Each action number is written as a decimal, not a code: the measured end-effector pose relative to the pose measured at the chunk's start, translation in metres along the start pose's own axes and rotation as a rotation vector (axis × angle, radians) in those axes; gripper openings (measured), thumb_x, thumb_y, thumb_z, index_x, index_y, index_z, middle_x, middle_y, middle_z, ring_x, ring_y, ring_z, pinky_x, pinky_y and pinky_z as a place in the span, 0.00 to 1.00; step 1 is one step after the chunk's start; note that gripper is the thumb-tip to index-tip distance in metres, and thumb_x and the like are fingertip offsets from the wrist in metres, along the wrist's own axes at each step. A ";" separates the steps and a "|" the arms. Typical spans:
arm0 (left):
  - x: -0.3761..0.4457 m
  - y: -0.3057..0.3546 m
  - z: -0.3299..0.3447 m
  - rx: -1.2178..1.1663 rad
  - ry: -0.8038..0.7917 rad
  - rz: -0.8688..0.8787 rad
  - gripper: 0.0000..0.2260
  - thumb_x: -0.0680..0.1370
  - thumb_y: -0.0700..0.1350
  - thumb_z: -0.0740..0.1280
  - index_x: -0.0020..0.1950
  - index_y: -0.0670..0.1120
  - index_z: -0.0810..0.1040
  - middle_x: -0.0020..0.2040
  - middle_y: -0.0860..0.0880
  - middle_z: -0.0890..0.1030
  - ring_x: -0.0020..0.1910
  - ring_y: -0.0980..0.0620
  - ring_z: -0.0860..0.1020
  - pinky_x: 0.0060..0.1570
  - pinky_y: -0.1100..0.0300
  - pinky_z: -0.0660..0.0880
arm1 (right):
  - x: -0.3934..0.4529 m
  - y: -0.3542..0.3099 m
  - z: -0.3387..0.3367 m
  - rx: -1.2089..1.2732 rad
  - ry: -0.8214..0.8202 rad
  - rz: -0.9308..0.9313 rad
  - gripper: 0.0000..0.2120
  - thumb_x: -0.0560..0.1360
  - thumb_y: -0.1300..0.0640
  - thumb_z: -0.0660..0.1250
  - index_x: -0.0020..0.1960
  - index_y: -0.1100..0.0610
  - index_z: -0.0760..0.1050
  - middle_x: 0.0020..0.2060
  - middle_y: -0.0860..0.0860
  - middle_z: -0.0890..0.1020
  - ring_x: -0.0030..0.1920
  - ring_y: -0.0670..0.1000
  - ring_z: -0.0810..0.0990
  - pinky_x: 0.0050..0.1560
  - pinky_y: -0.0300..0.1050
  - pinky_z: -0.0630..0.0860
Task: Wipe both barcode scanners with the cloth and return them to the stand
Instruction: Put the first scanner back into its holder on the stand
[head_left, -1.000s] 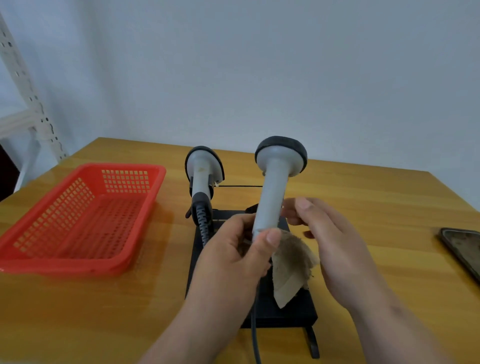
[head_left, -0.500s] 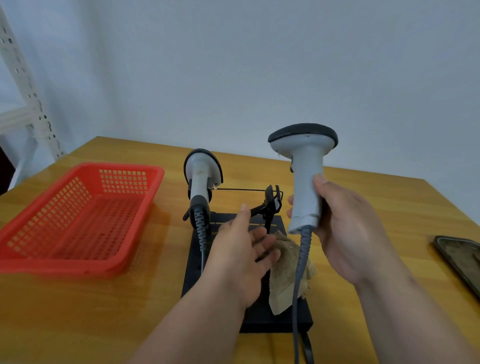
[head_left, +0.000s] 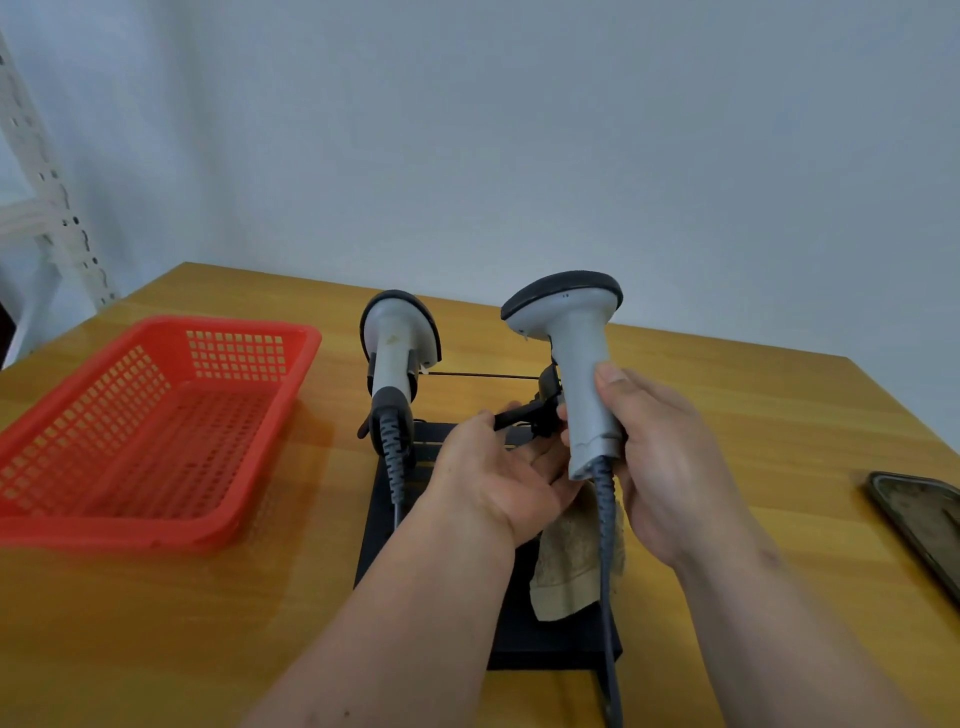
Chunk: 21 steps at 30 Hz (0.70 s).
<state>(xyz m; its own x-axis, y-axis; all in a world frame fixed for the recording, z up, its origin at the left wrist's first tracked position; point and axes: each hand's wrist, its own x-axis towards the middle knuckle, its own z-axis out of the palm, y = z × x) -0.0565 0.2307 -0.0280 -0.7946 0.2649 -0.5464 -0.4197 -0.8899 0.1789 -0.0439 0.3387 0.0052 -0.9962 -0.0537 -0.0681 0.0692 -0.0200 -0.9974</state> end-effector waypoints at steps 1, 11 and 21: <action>0.002 0.000 0.000 -0.029 0.000 0.002 0.18 0.82 0.54 0.54 0.49 0.42 0.76 0.44 0.36 0.83 0.54 0.41 0.77 0.66 0.45 0.68 | -0.001 0.001 0.000 -0.012 -0.009 -0.004 0.12 0.82 0.52 0.59 0.48 0.57 0.79 0.38 0.55 0.80 0.32 0.48 0.78 0.34 0.45 0.74; 0.000 -0.003 0.001 -0.146 0.066 0.014 0.22 0.82 0.52 0.57 0.39 0.35 0.71 0.40 0.36 0.77 0.59 0.43 0.75 0.69 0.46 0.67 | -0.002 0.014 0.009 -0.082 0.025 -0.073 0.12 0.81 0.49 0.60 0.55 0.54 0.78 0.40 0.53 0.82 0.34 0.47 0.80 0.35 0.43 0.78; 0.011 0.000 -0.002 0.034 0.148 0.081 0.18 0.83 0.50 0.55 0.41 0.38 0.69 0.20 0.44 0.69 0.14 0.51 0.65 0.22 0.69 0.68 | -0.002 0.017 0.019 -0.353 0.038 -0.202 0.13 0.82 0.45 0.54 0.65 0.42 0.68 0.44 0.47 0.81 0.35 0.45 0.83 0.39 0.43 0.80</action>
<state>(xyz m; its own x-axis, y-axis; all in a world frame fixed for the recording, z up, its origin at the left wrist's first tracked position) -0.0644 0.2327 -0.0355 -0.7543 0.1329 -0.6429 -0.3731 -0.8925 0.2533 -0.0396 0.3197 -0.0115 -0.9896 -0.0470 0.1357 -0.1436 0.3182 -0.9371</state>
